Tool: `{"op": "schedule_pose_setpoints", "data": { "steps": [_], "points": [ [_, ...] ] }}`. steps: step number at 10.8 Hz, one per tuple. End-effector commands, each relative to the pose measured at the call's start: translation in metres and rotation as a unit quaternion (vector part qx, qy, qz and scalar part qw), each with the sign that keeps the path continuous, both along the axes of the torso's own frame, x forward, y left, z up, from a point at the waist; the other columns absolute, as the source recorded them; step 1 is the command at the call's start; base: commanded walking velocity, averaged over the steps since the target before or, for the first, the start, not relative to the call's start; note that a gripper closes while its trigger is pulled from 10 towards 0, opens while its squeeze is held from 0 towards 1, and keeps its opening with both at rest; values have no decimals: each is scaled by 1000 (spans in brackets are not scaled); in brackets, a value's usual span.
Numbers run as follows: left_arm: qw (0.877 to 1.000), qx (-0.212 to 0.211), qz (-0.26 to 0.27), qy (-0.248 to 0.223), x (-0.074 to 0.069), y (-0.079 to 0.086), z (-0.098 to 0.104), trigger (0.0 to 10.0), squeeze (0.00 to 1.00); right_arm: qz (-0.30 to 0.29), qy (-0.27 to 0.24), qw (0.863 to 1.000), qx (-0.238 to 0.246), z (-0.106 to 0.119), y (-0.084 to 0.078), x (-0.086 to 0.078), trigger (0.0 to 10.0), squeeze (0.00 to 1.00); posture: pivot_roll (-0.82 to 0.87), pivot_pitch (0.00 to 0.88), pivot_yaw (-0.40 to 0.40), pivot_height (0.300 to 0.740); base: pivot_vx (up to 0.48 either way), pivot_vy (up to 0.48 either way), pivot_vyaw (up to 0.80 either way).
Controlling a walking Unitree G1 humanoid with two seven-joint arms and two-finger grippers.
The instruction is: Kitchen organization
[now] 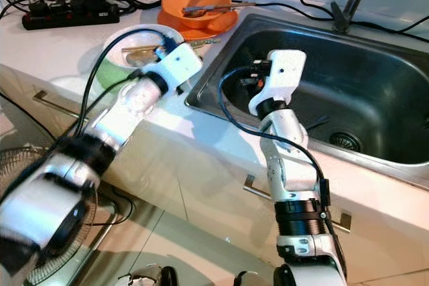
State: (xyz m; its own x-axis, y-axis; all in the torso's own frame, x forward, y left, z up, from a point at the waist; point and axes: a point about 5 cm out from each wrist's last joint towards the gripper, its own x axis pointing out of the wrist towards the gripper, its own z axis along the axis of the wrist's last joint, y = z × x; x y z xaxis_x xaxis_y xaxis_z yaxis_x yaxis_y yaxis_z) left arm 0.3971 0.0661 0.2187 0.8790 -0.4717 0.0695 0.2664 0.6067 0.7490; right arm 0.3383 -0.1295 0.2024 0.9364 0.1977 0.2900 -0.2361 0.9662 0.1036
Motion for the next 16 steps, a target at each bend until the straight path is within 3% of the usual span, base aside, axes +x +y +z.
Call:
{"op": "schedule_pose_setpoints", "data": {
  "steps": [1,2,8,9,10,16],
  "points": [
    [1000,16,-2,-19,2,-3,5,10000,0,-2,-4,1000,-1,2,1,-3,10000,0,-37,75,64,740,0,0,0],
    [998,54,0,-42,3,-5,7,10000,0,-2,-5,1000,1,2,1,-5,10000,0,-46,80,65,740,0,0,0],
    [997,65,-2,-51,5,-13,4,10000,0,-6,6,1000,3,-3,2,-14,10000,0,-71,111,69,740,0,0,0],
    [997,60,0,-56,5,-13,5,1255,0,-6,8,1000,4,-3,2,-15,10000,0,-71,113,68,740,0,0,0],
    [996,61,3,-59,6,-12,6,0,0,-8,11,1000,5,-4,2,-15,10000,0,-70,113,70,740,0,0,0],
    [996,57,13,-75,9,-8,14,0,0,-18,11,1000,9,-3,-2,-14,10000,0,-67,107,67,740,0,0,0]
  ]
}}
